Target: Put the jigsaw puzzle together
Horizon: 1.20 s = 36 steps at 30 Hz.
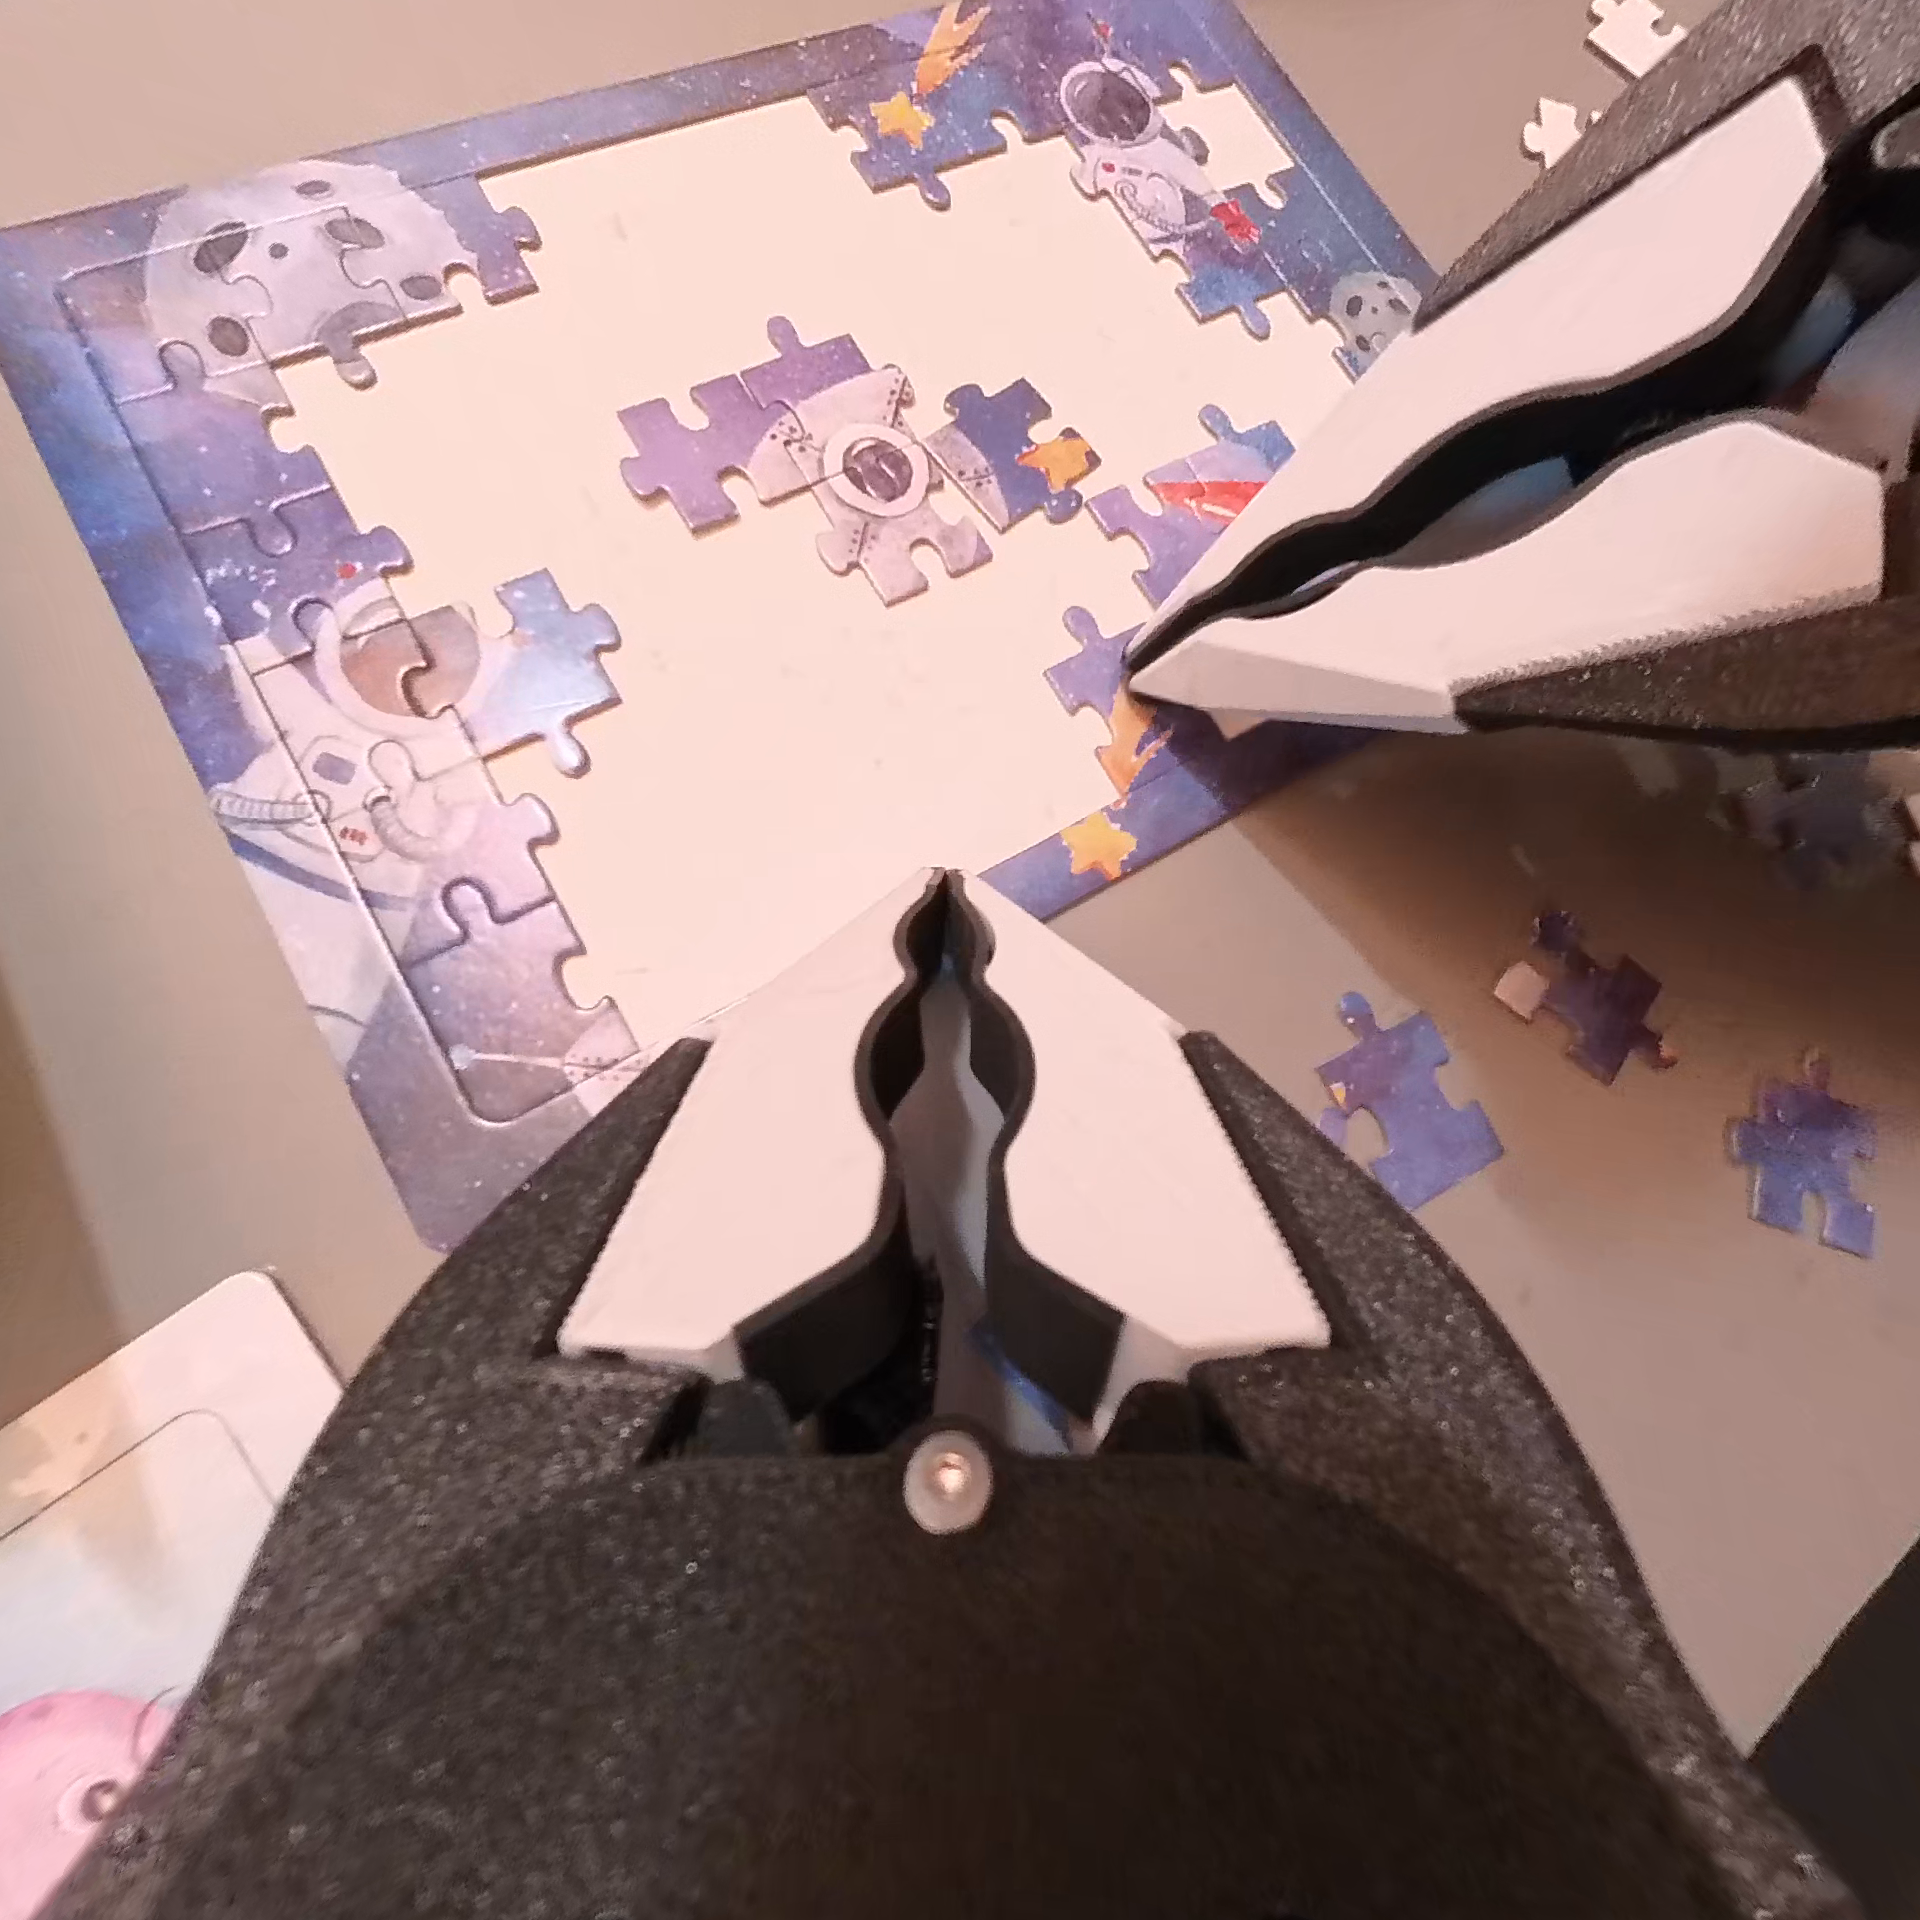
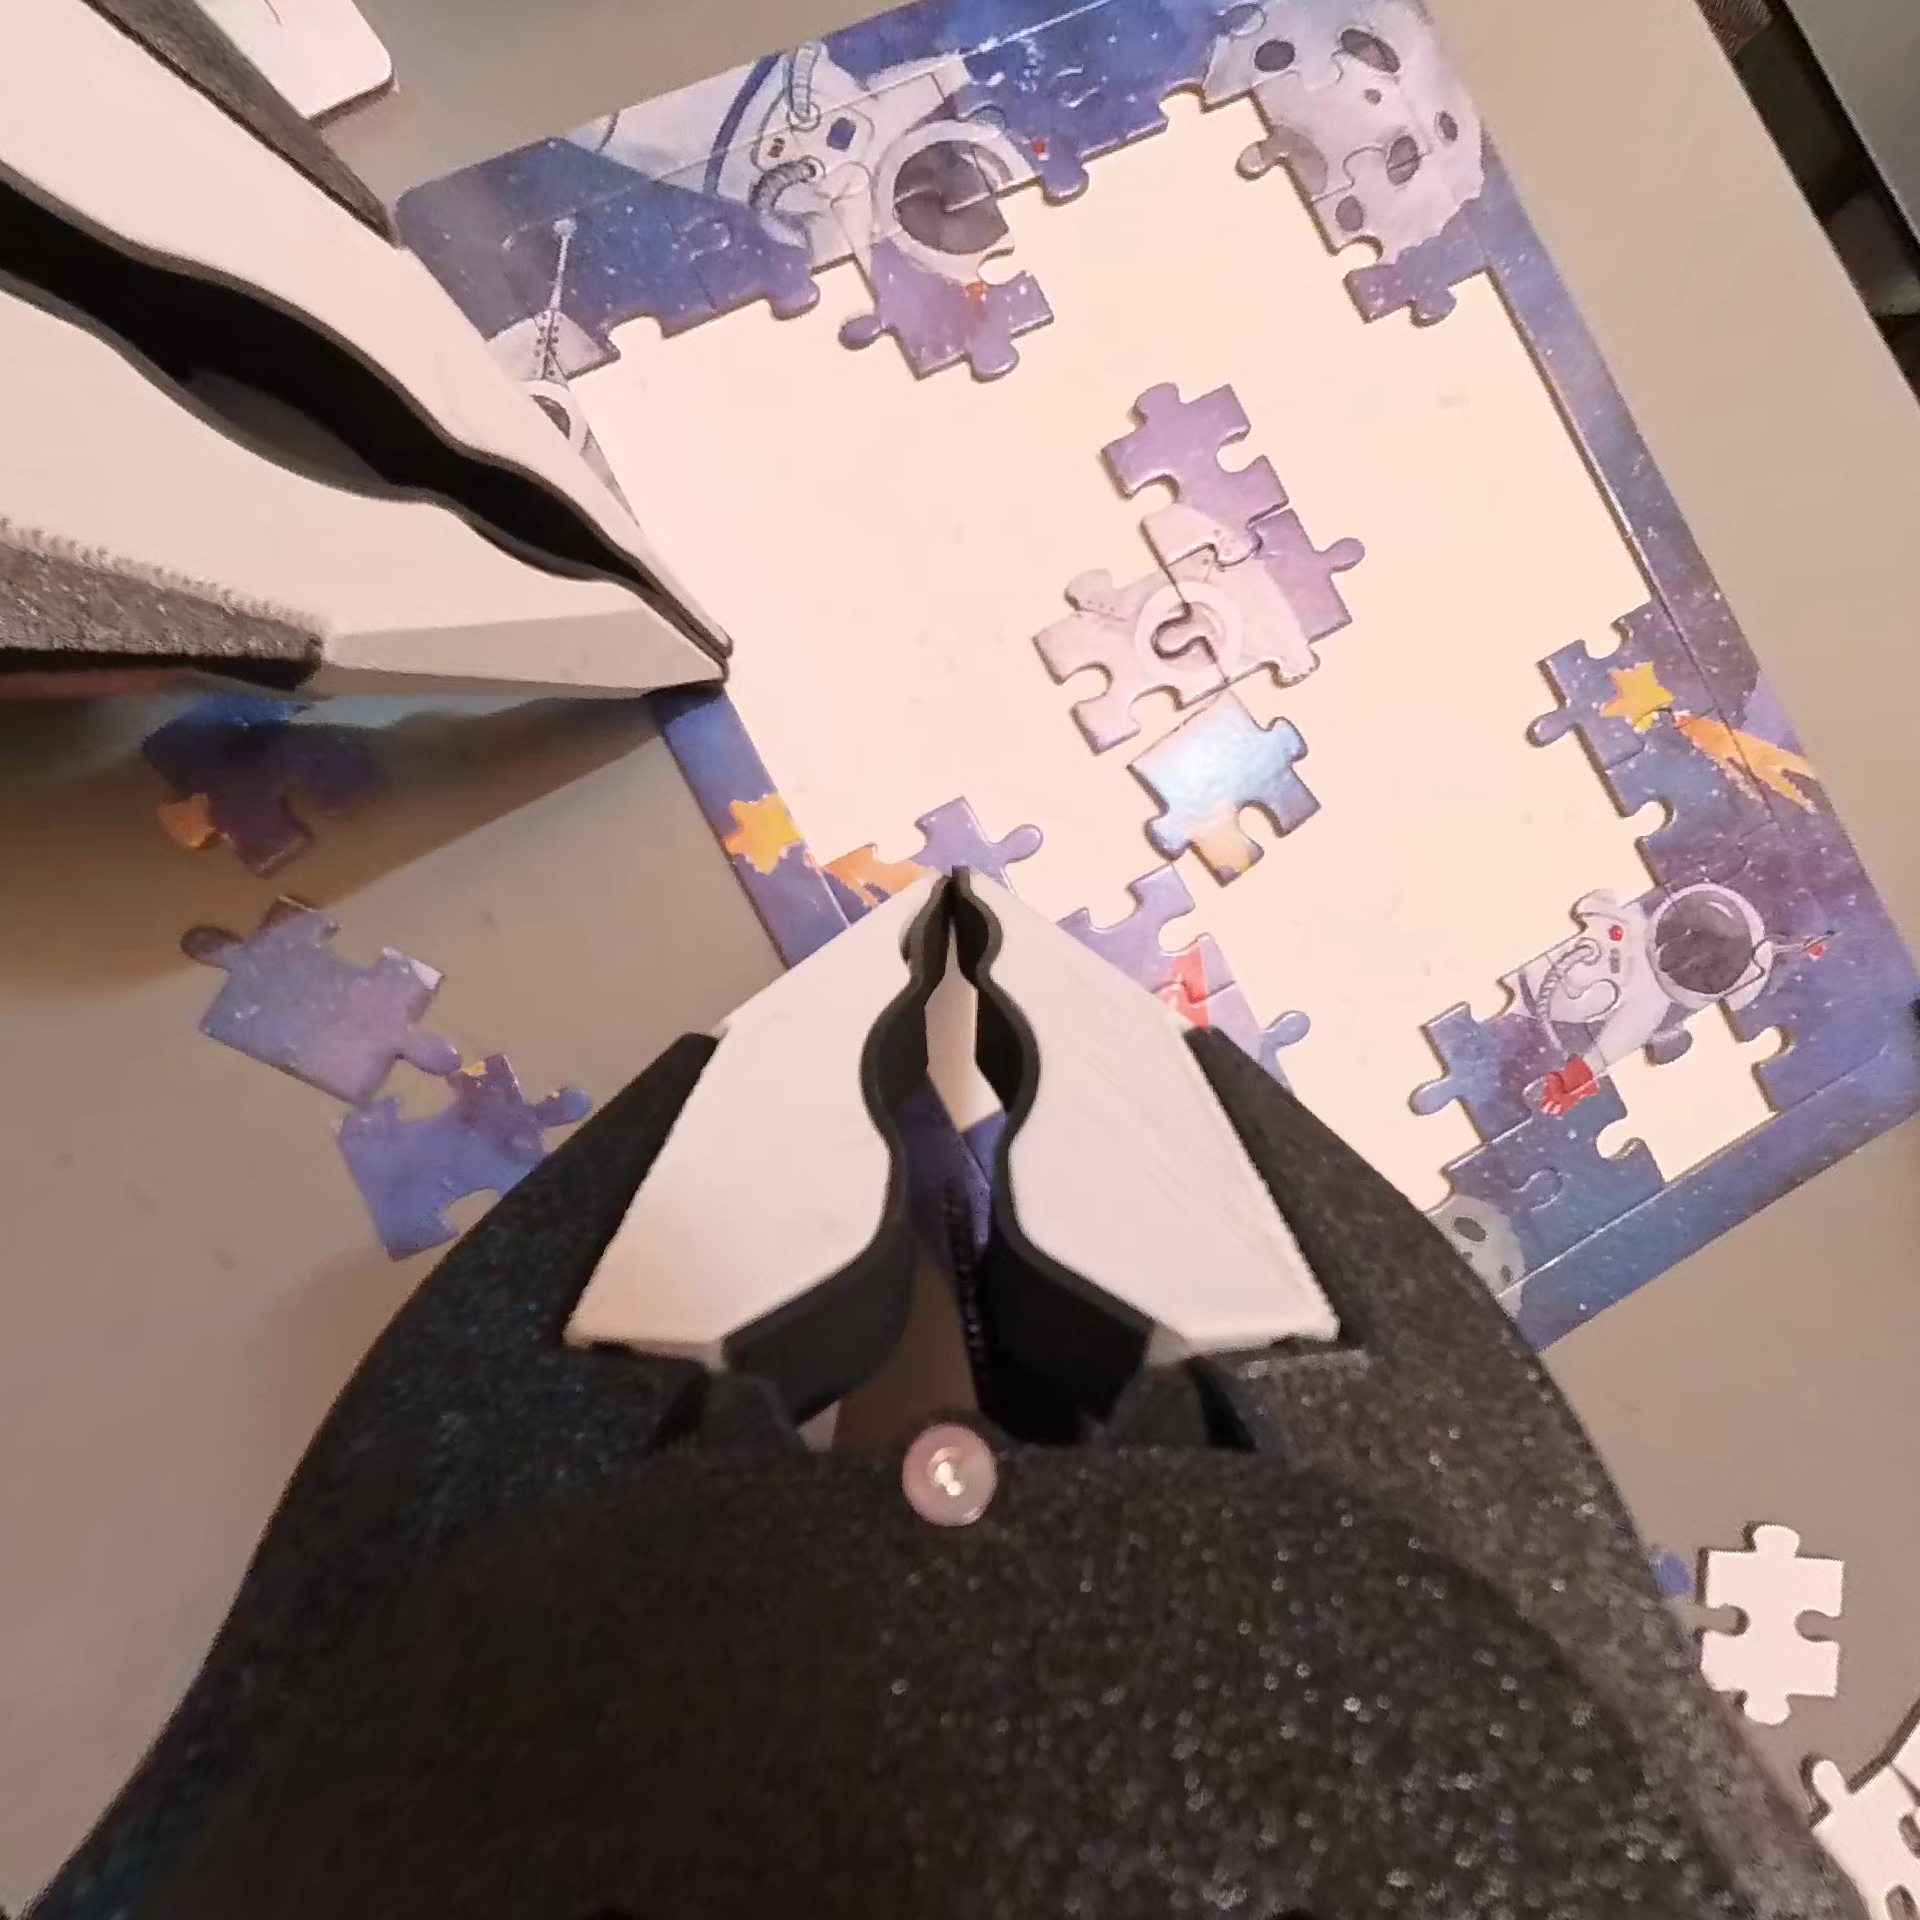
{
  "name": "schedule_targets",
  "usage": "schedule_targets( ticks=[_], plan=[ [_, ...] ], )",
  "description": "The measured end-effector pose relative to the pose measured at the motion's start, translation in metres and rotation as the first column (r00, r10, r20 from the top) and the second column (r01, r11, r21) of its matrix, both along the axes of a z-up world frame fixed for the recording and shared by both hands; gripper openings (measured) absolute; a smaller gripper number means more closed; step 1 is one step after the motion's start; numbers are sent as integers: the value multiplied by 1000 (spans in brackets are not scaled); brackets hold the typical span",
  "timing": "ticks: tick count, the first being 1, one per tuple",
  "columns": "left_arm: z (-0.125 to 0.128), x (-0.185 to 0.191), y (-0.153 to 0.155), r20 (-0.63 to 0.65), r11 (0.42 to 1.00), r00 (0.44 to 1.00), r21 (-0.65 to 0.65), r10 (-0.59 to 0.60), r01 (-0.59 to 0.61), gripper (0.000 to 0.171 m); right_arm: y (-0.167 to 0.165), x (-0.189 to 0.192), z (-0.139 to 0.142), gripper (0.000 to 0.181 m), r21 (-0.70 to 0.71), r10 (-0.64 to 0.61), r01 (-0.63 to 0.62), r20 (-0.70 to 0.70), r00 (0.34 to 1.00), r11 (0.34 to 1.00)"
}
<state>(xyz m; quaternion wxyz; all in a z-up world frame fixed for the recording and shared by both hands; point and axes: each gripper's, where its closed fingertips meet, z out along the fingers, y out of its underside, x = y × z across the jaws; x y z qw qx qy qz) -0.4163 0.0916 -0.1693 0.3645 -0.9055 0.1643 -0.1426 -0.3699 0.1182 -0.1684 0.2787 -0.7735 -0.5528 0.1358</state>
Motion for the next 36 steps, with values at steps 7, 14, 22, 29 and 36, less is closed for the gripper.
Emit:
schedule_targets(
  ticks=[7, 14, 22, 29, 36],
  plan=[
    [0, 0, 0, 5, 999, 1000, 14, -30, 30, 0, 1, 14, 7, 0, -18, -77, 77, -9, 997, 997],
    [0, 0, 0, -52, 999, 998, 30, -42, 44, 0, -5, 15, -2, 0, -29, -66, 67, 22, 998, 997],
    [0, 0, -1, -22, 999, 999, 24, -45, 45, 0, 30, 26, 23, 0, 26, -46, 44, 92, 995, 999],
    [0, 0, -1, -33, 998, 998, 32, -51, 52, 0, 58, 7, 7, 49, -105, 84, -86, -25, 996, 991],
    [0, 0, -1, -31, 998, 998, 32, -55, 56, 0, 65, 6, -1, 41, -109, 80, -89, -79, 994, 990]
  ],
)
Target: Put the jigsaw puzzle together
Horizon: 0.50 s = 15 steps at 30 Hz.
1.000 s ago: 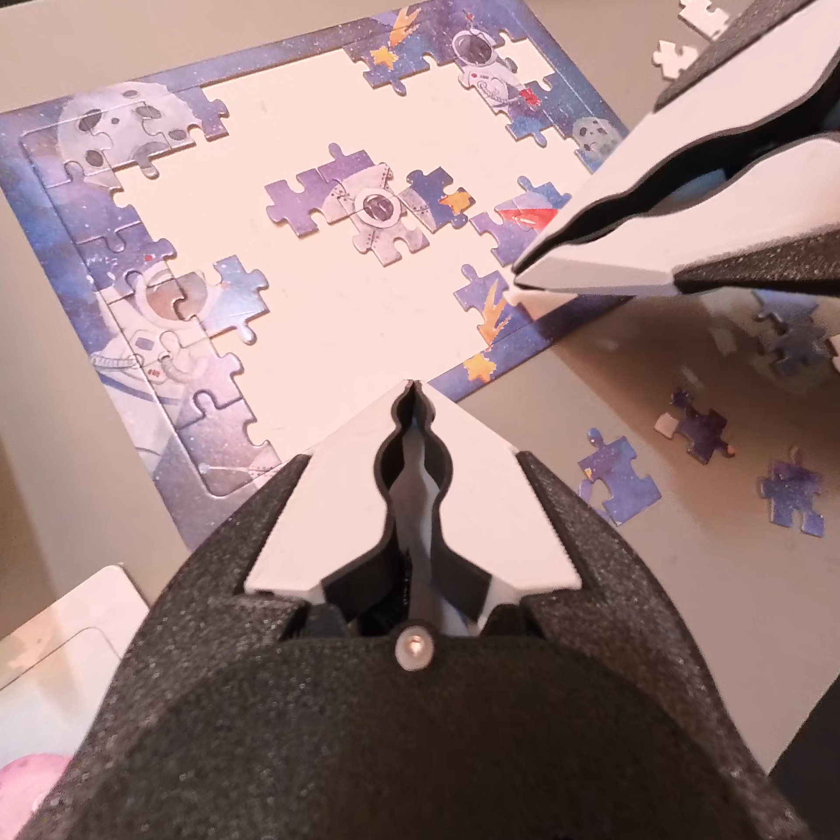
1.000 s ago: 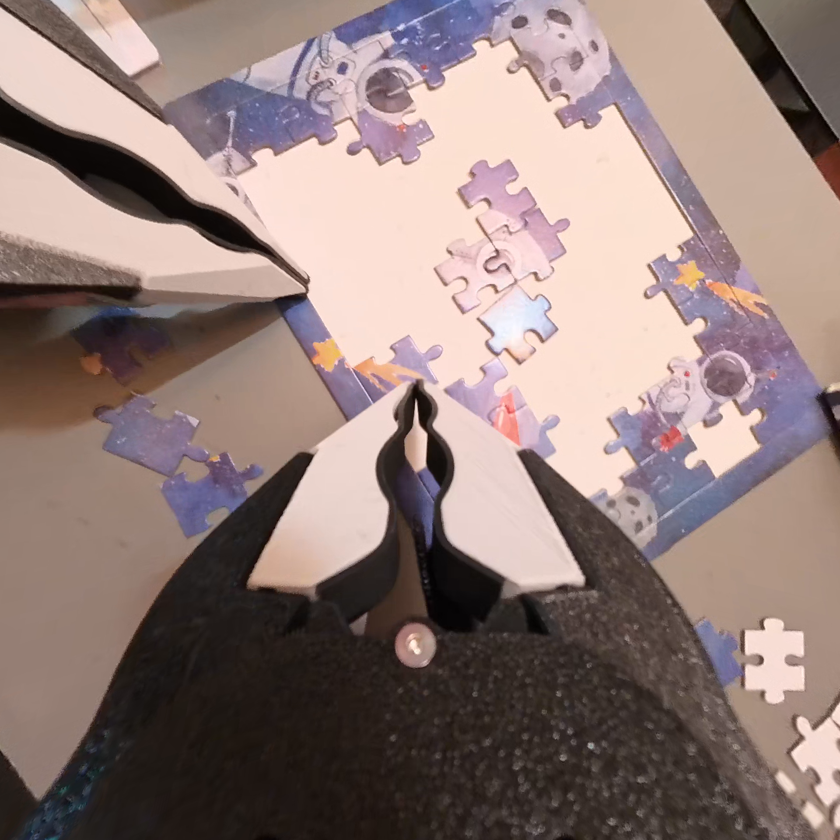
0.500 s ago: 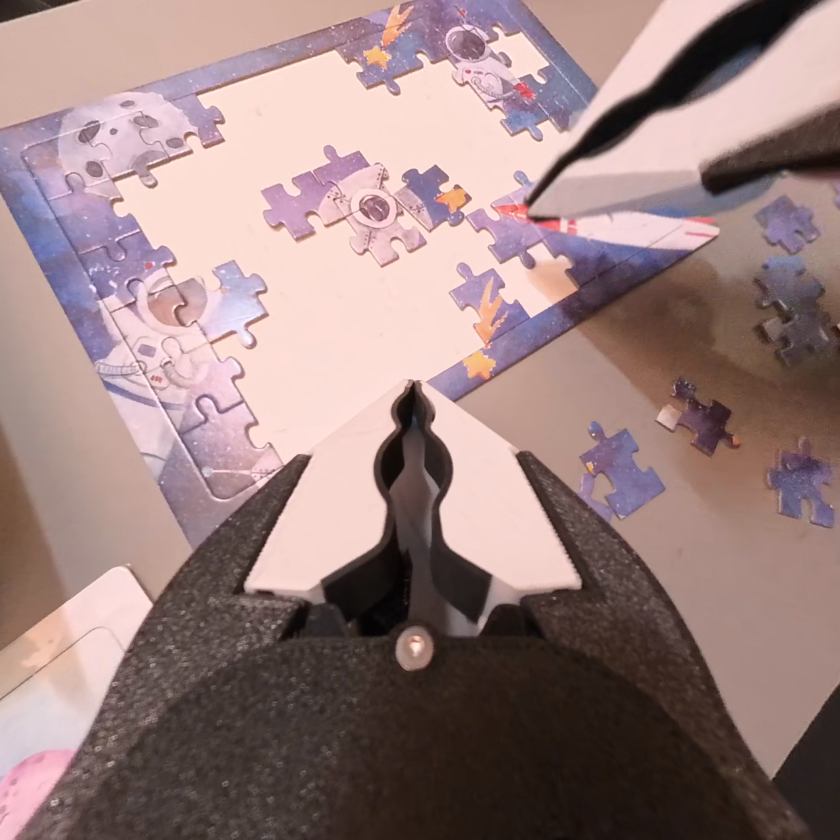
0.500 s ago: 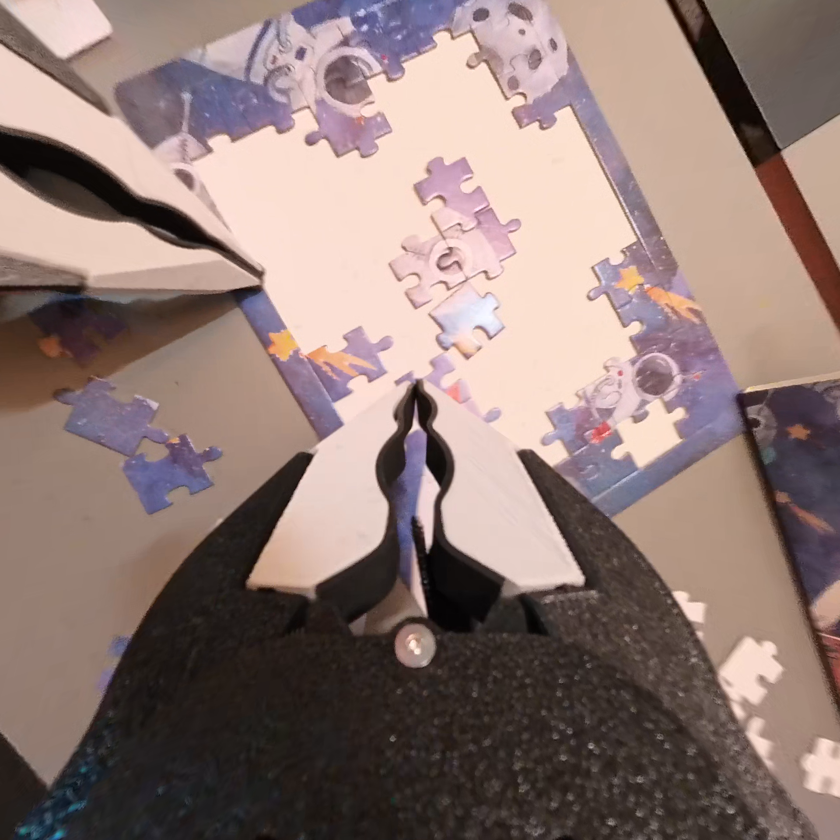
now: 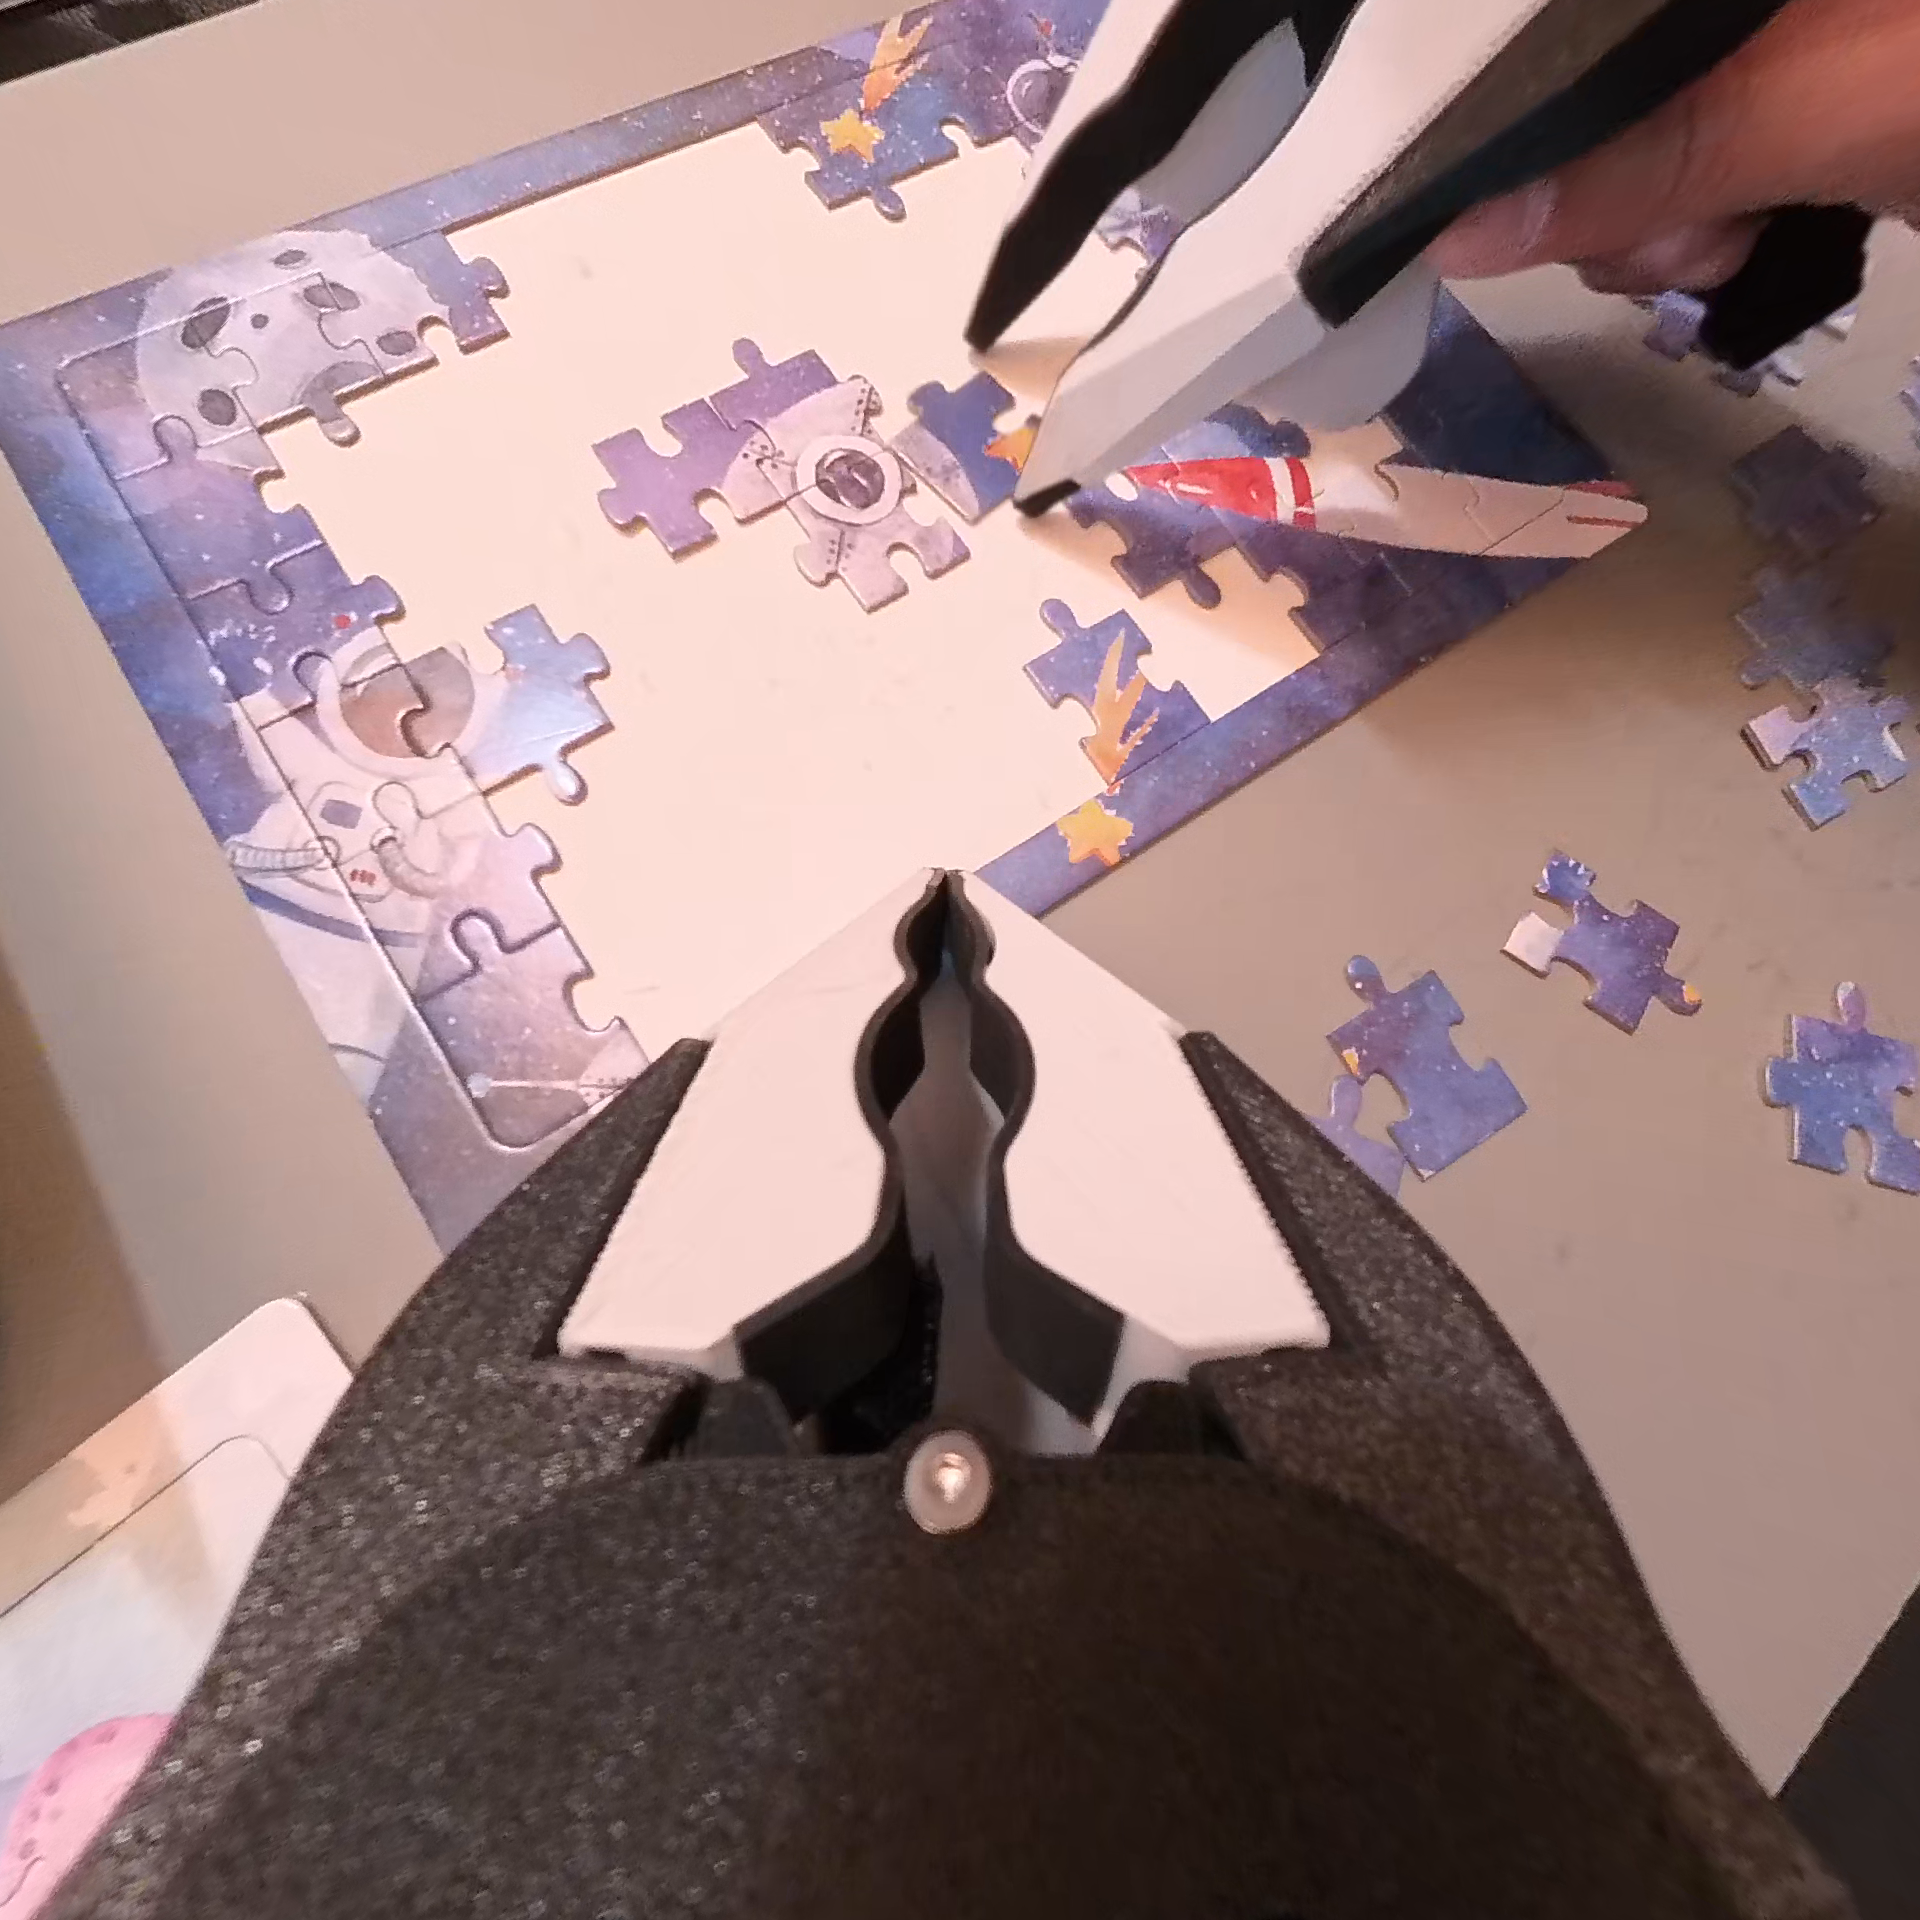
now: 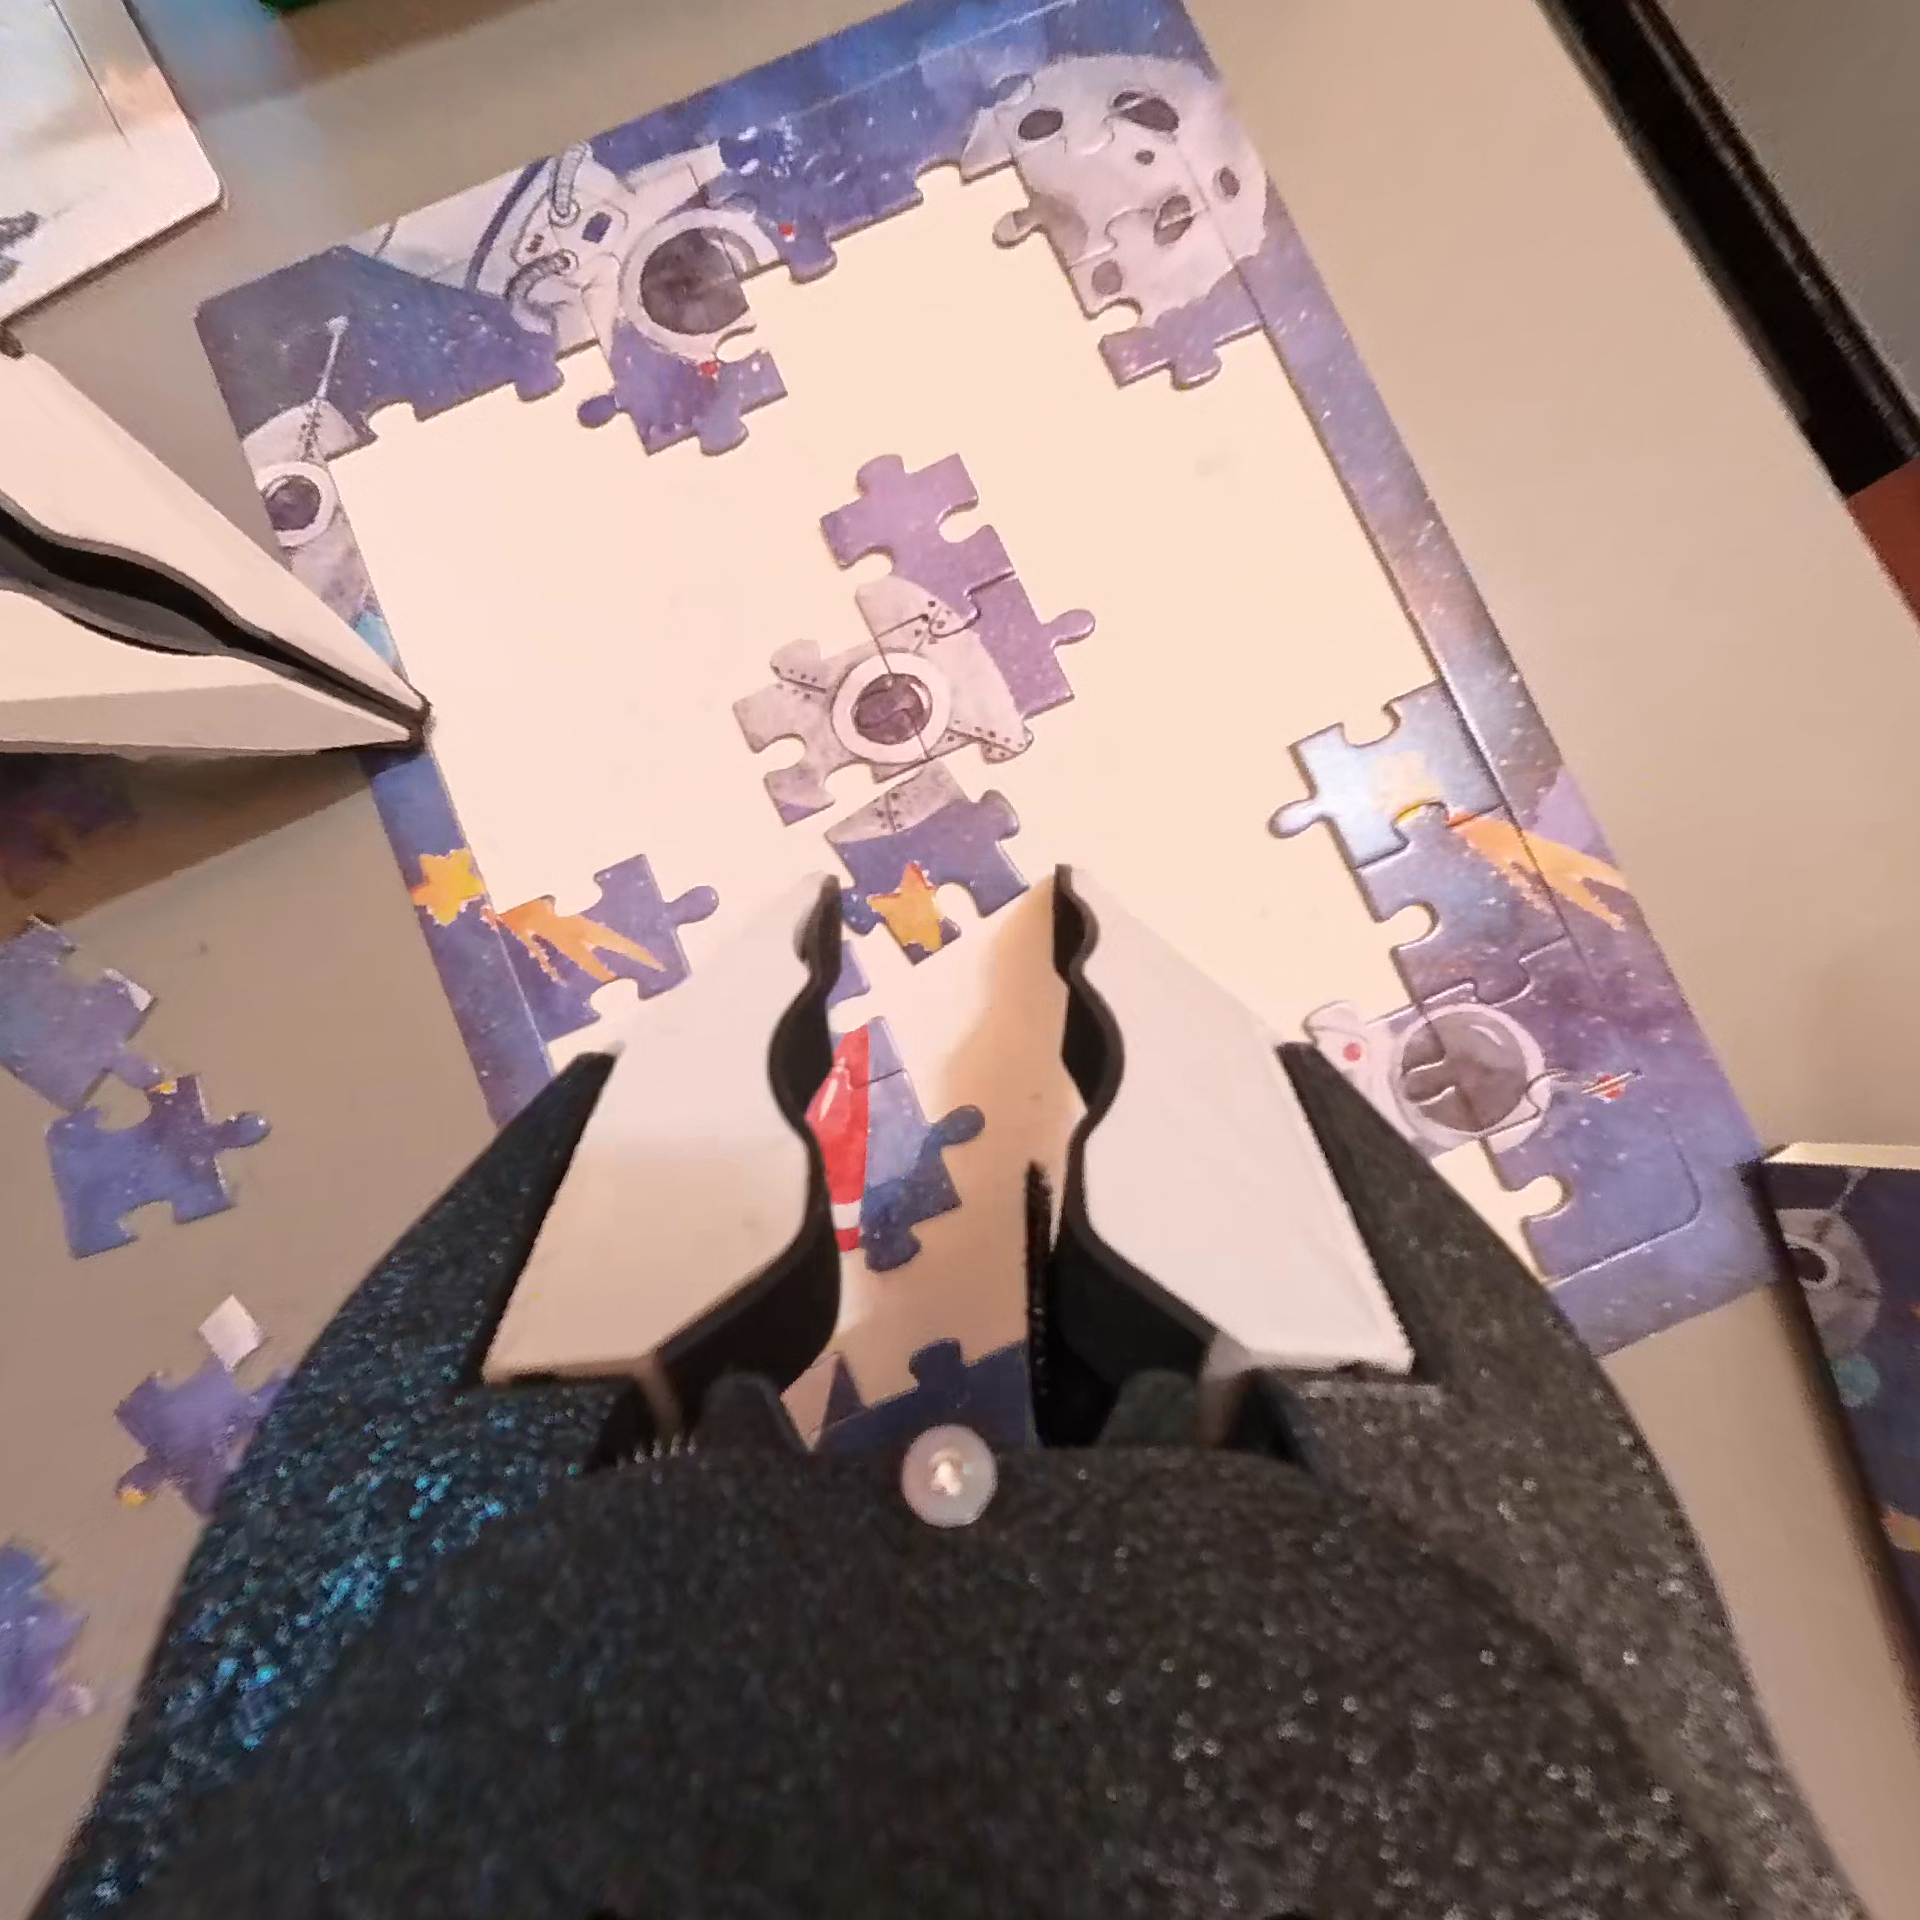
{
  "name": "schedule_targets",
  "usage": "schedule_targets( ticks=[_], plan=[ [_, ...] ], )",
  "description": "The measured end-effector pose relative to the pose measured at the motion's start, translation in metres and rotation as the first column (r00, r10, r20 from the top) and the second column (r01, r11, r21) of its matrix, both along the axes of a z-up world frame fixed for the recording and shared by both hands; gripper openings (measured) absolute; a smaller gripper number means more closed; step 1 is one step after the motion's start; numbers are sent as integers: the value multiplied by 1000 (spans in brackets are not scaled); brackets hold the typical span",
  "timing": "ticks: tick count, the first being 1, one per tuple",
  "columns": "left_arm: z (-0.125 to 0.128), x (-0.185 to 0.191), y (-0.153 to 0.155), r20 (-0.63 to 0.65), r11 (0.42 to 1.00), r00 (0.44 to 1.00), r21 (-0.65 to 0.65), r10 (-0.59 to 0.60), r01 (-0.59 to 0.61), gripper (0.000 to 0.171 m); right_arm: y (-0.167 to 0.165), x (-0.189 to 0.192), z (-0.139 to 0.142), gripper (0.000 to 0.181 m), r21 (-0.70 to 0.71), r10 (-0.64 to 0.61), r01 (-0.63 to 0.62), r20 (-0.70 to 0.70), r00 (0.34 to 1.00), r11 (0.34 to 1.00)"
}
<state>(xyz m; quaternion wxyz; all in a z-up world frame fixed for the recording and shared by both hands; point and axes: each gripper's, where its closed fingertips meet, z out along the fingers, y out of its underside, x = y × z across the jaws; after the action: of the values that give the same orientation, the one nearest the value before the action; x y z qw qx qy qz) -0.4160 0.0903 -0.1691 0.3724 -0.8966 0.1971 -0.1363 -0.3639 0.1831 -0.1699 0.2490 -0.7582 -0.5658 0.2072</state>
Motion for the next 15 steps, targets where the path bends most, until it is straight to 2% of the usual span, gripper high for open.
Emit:
schedule_targets(
  ticks=[4, 9, 12, 14, 15],
  plan=[
    [0, 0, 0, 4, 1000, 1000, -1, 0, 0, 0, -3, -2, 0, 34, 43, 44, -44, 9, 999, 998],
    [0, 0, 0, 14, 1000, 1000, -4, 1, -1, 0, -7, -2, 0, 25, 27, 59, -59, 19, 998, 998],
    [0, 0, 0, 16, 1000, 1000, -5, 2, -1, 0, -8, 2, 1, 6, 37, 65, -66, 36, 997, 997],
    [0, 0, 0, 15, 1000, 1000, -4, 1, -1, 0, -10, 1, 1, 27, 35, 72, -74, 41, 997, 997],
    [0, 0, 0, 14, 1000, 1000, -4, 1, -1, 0, -7, 2, 2, 31, 41, 66, -68, 51, 997, 997]
  ],
)
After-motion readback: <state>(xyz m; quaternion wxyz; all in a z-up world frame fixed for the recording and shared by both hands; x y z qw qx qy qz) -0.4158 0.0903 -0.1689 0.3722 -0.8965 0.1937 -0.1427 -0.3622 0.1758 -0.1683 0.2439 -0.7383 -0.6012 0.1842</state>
